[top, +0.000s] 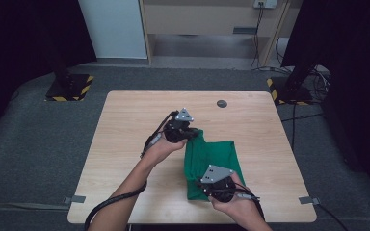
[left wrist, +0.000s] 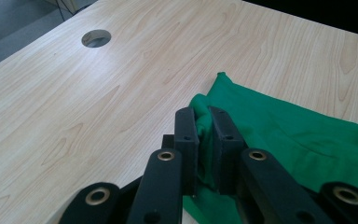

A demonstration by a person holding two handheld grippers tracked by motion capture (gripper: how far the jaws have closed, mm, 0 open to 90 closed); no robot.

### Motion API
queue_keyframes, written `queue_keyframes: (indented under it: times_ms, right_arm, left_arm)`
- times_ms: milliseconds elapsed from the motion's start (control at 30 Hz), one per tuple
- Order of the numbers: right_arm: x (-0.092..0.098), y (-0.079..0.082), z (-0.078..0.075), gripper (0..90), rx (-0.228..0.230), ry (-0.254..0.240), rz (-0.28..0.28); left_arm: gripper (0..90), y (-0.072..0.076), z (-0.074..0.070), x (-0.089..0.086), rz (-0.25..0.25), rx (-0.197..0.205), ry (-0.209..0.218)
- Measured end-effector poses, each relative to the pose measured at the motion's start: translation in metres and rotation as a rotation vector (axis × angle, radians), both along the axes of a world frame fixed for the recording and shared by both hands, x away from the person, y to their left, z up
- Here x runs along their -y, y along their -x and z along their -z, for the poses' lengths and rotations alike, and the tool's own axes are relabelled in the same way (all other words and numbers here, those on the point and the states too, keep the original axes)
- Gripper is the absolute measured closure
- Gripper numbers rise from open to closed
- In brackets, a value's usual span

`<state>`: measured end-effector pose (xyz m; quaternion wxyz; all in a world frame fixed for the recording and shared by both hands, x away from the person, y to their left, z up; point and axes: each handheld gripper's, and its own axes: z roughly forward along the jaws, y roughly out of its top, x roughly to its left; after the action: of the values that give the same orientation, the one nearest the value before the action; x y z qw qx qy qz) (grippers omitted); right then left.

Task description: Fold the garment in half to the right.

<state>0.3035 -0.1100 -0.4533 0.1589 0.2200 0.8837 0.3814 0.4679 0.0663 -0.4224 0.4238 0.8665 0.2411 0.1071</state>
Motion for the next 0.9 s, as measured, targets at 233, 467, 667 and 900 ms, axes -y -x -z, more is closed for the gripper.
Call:
queue_keyframes:
  times_ms: [233, 467, 667, 900]
  right_arm:
    - [0.005, 0.001, 0.001, 82.3, -0.006, -0.002, 0.011]
    - [0.011, 0.000, 0.001, 82.3, -0.007, -0.004, 0.022]
    - [0.013, -0.001, 0.000, 82.3, -0.003, 0.001, 0.027]
    - [0.015, -0.001, 0.002, 82.3, -0.005, 0.001, 0.034]
  left_arm:
    - [83.1, -0.001, 0.002, 0.006, 0.013, 0.002, 0.014]
    - [83.1, -0.002, 0.005, 0.006, 0.009, 0.003, 0.033]
    - [83.1, -0.003, 0.005, 0.006, 0.007, 0.003, 0.045]
    - [83.1, -0.005, 0.006, 0.006, -0.001, -0.004, 0.057]
